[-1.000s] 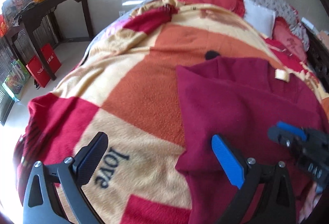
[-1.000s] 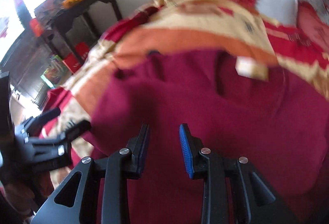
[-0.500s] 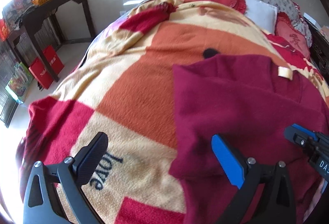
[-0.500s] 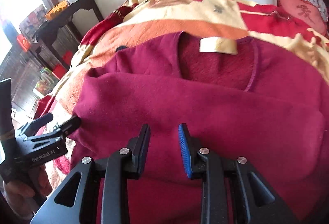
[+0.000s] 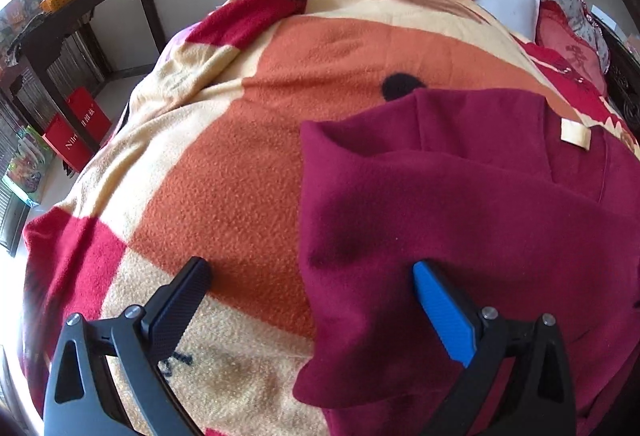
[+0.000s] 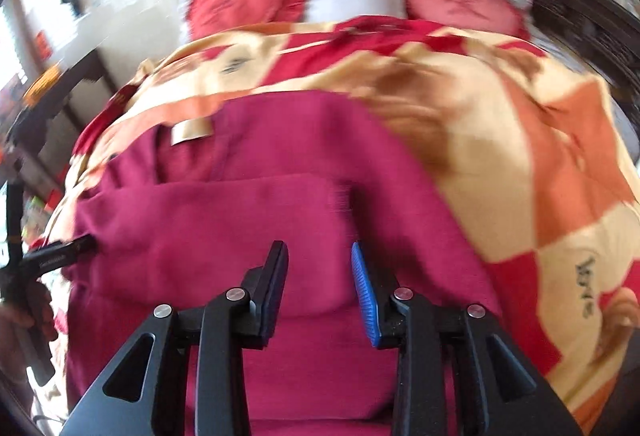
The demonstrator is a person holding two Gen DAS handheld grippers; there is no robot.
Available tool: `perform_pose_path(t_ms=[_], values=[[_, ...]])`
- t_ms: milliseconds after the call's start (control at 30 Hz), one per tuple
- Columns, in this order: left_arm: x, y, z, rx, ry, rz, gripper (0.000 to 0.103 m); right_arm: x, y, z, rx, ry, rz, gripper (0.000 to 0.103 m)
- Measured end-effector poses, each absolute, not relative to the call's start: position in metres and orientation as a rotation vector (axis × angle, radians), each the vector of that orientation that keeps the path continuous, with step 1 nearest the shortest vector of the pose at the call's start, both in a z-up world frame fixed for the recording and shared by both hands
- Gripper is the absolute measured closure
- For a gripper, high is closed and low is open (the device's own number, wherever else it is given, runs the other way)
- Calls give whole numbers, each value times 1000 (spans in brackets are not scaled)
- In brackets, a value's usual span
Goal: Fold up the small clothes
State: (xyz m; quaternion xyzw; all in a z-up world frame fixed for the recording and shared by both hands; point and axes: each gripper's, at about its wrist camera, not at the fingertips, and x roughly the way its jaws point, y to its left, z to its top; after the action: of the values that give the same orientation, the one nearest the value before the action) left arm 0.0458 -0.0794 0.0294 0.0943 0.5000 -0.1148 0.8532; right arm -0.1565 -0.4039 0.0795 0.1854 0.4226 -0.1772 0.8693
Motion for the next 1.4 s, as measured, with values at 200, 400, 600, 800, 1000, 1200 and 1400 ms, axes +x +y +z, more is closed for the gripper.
perform_pose_path(t_ms=[200, 400, 600, 800, 1000, 1200, 1400], values=[[41, -86, 35, 218, 1041, -243, 0, -143, -413, 73, 426, 893, -318, 89], [28, -90, 47, 236, 1006, -265, 0, -125, -405, 77, 268, 908, -373, 103], [10, -93, 53, 240, 1007, -295, 0, -121, -420, 61, 318, 950, -387, 103], [-18, -95, 61, 259, 983, -328, 0, -165, -414, 98, 448, 892, -300, 91], [-56, -94, 71, 273, 971, -373, 0, -221, -388, 115, 432, 916, -275, 90], [-102, -91, 75, 286, 975, -435, 0, -288, -363, 114, 498, 930, -248, 87], [-137, -92, 77, 279, 985, -475, 0, -329, -335, 95, 558, 975, -205, 87]])
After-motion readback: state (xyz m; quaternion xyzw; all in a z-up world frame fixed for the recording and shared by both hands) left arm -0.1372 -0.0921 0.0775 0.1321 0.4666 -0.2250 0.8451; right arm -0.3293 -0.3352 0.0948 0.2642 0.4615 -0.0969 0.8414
